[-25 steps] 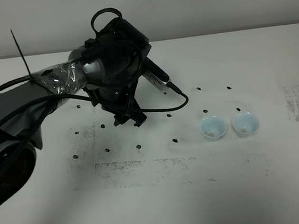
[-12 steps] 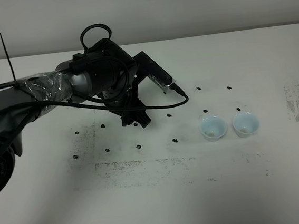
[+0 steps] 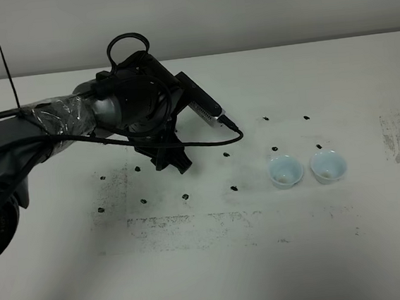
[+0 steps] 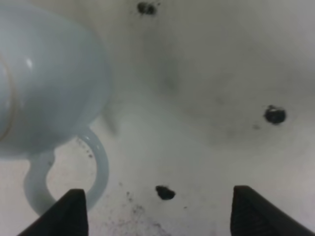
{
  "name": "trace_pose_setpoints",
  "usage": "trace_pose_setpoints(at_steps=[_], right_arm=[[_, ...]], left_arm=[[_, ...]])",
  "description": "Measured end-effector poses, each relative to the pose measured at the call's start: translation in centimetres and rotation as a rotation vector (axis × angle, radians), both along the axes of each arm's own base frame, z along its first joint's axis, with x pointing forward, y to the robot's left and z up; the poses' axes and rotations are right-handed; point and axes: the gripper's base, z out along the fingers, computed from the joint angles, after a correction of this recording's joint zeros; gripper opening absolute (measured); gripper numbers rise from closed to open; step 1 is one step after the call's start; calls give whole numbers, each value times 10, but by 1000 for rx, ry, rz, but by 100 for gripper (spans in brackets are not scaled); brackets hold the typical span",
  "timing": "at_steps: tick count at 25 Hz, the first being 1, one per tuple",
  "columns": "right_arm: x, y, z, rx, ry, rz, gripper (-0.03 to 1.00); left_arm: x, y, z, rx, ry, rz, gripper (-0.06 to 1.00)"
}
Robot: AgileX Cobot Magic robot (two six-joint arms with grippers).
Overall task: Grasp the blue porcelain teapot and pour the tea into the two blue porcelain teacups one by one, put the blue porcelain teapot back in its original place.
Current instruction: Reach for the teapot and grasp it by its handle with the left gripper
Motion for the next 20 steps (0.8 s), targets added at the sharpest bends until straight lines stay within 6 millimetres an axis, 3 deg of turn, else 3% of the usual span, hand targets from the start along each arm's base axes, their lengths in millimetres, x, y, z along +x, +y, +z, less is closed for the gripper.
trace_pose_setpoints(at_steps=[15, 20], right_arm=[[0, 0, 0, 0, 0, 0, 30], [0, 0, 0, 0, 0, 0, 30]], left_arm=[[2, 9, 3, 55, -57, 110, 59], [-3, -5, 3, 29, -62, 64, 59]])
